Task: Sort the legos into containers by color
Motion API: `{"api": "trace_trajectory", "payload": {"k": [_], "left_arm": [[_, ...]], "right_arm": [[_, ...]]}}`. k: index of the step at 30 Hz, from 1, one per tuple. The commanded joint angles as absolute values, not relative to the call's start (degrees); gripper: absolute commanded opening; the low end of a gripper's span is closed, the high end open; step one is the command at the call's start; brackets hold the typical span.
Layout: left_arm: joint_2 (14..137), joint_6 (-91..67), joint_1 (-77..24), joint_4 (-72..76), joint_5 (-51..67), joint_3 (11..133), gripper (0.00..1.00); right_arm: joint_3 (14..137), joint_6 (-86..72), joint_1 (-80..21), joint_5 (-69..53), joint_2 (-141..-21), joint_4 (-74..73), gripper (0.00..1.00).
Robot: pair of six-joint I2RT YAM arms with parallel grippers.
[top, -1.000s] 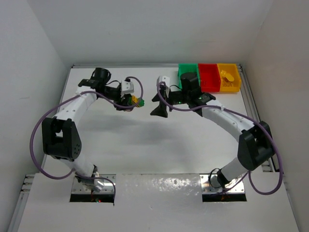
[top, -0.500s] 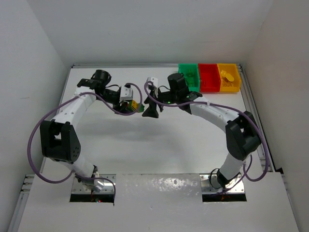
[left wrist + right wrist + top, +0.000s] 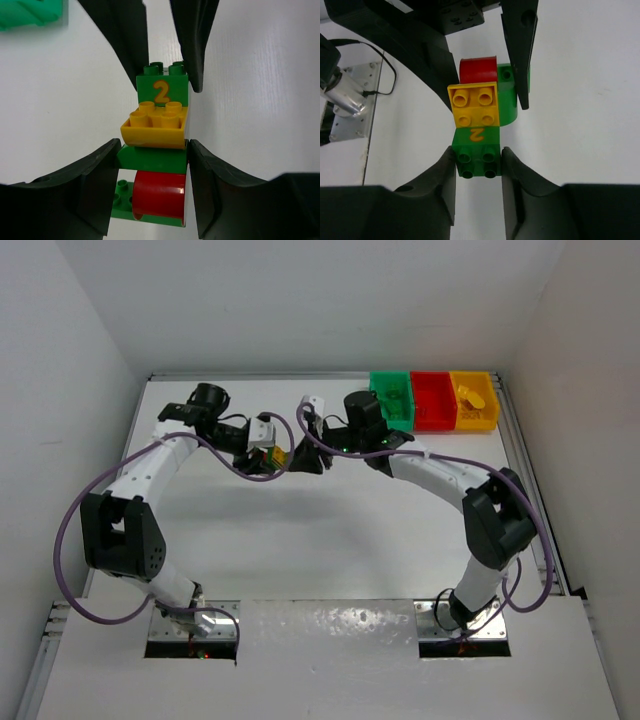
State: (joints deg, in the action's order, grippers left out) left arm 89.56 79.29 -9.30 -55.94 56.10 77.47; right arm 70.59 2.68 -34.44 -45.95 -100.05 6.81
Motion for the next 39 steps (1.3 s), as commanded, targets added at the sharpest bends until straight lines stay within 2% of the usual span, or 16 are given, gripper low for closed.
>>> {"api": "trace_trajectory", "payload": {"k": [1,4,12,26,29,31,32,34,36,39], "left_arm": [[87.1,79.5,-10.1,-56.1,59.5,77.7,0.0],[87.1,79.2,-10.1,-56.0,57.7,77.3,0.0],[87.2,77.8,-9.6,-55.1,52.5,73.8,0.0],[87.2,76.9,-9.6,-53.6,49.9,71.2,0.0],[86.8,75.0,-9.6,-52.4,49.3,70.8,0.0],[86.0,72.6,-9.6,-50.2,49.3,70.0,0.0],[85.7,70.1,-9.6,-49.1,49.4,69.6,0.0],[85.3,66.8,-9.6,-45.6,49.3,68.9,0.0],[85.1,63.3,-9.6,-44.0,49.2,68.9,0.0],[84.6,60.6,-9.6,-41.9,48.8,69.0,0.0]], "right_arm": [[71.9,2.0,-35.0,-46.3,-99.8,10.8,0.26],[71.6,1.9,-34.9,-45.8,-99.3,10.0,0.0],[67.6,11.9,-33.5,-43.9,-94.0,1.2,0.0],[64.6,6.5,-28.7,-42.3,-90.9,5.3,0.0],[64.3,-2.8,-22.4,-35.1,-92.5,10.8,0.0],[67.0,-11.5,-19.3,-22.3,-94.9,12.7,0.0],[71.8,-13.1,-17.5,-6.7,-98.1,10.2,0.0],[79.8,-13.2,-16.9,6.4,-103.1,3.7,0.0],[92.6,-12.0,-15.6,12.8,-111.8,-5.3,0.0],[104.0,-11.3,-14.1,13.1,-120.8,-10.9,0.0]]}}
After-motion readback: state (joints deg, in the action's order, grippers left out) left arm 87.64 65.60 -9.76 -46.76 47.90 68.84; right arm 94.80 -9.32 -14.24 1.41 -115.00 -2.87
